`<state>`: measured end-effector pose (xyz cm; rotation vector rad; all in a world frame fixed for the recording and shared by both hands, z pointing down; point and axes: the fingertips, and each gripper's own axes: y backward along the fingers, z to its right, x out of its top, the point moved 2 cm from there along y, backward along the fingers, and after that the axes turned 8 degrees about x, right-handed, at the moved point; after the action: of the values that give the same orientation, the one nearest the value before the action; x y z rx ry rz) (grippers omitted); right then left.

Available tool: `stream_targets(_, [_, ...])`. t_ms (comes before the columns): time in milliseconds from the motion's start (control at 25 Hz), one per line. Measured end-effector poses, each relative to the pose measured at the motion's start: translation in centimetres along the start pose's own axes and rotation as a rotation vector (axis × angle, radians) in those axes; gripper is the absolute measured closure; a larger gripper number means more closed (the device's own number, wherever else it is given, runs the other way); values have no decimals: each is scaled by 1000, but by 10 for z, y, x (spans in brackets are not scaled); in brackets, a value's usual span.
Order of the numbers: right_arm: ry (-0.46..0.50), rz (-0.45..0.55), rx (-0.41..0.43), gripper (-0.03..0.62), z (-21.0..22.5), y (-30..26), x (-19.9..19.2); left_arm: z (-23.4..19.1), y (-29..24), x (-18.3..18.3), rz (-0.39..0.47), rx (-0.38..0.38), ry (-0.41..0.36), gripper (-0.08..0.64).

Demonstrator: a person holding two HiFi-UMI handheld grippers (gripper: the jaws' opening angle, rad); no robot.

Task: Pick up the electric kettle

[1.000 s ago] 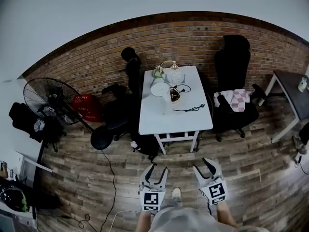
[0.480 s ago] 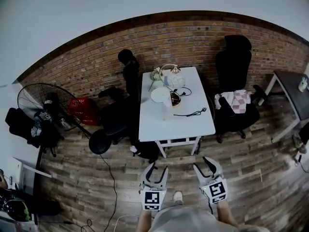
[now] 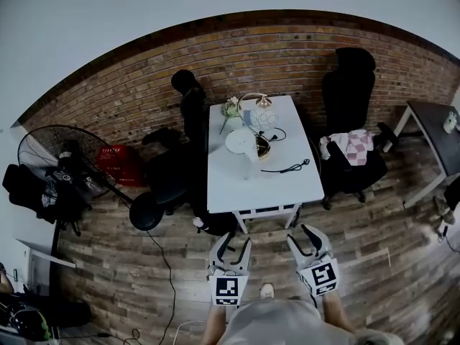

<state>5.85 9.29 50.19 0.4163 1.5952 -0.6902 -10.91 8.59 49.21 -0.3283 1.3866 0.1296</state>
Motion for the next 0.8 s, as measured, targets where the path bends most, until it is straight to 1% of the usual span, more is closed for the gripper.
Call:
stream_targets(240, [19, 9, -7, 414, 4, -11, 5, -7, -13, 5, 14, -10, 3, 348])
stream_targets(480, [12, 8, -23, 414, 13, -14, 7, -3, -24, 3, 13, -26, 2, 348])
stream_targets(800, [14, 11, -26, 414, 30, -23, 12, -3, -44, 9, 16, -29, 1, 348])
